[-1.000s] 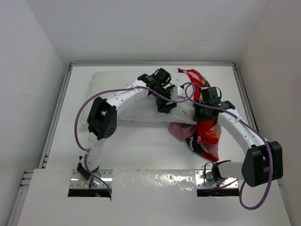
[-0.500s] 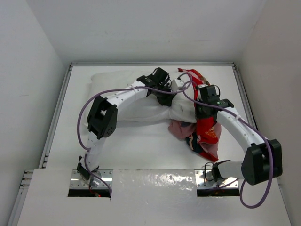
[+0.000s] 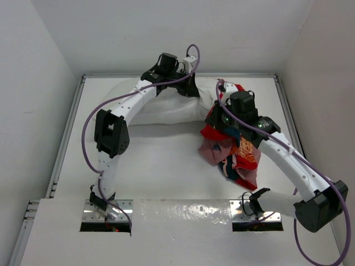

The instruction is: Put the pillow into the pillowcase

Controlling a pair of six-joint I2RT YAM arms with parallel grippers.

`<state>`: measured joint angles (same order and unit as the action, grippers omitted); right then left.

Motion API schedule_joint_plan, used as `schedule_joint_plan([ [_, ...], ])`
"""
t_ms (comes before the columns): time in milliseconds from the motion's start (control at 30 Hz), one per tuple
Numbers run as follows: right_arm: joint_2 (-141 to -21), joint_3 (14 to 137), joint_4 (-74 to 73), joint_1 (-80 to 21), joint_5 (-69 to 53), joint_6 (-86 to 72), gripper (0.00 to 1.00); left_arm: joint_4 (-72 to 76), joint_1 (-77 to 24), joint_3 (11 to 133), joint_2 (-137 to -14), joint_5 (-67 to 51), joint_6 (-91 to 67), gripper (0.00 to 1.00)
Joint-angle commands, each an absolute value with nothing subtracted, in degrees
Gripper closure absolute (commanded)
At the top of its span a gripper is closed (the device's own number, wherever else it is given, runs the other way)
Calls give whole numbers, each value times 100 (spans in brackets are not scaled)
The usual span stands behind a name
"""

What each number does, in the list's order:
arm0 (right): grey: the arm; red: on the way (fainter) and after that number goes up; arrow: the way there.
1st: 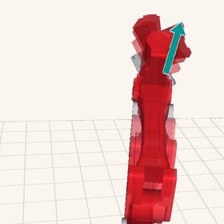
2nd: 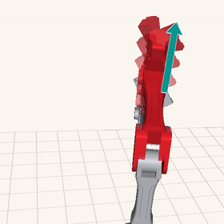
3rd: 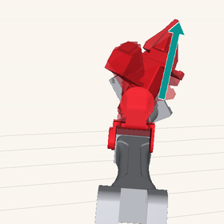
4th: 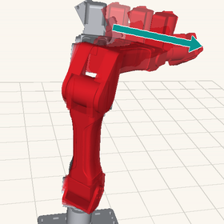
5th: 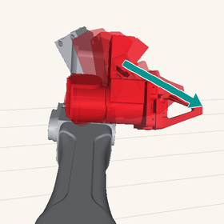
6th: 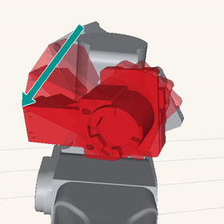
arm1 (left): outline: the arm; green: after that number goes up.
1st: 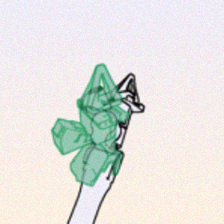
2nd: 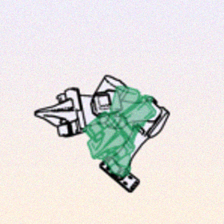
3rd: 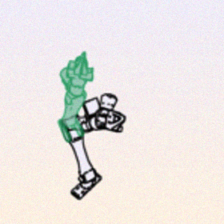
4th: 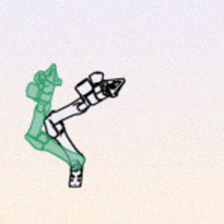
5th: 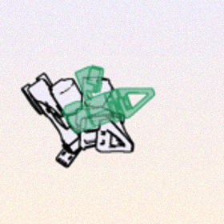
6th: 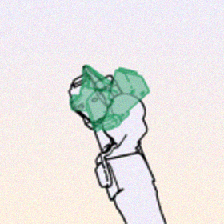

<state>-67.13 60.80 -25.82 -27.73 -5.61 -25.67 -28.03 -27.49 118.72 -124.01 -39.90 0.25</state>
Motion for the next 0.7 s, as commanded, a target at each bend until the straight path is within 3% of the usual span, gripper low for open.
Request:
schedule_joint_plan([
  [0, -6802, 6495, -1750, -2691, -704, -2909, 100, -2555, -3101, 12085, -11962, -4710, 93, 100],
  [200, -7128, 6574, -1608, -2127, -441, -3234, 100, -4251, -3454, 11830, -11971, -5414, 1763, 100],
  [433, -7163, 6161, -1977, -1863, 96, -3296, 100, -7229, -3472, 11629, -11874, -5570, 5841, 100],
  [667, -7242, 5687, -2004, -2592, 124, -3681, 100, -6831, -3665, 10645, -11953, -5519, 6100, 100],
])
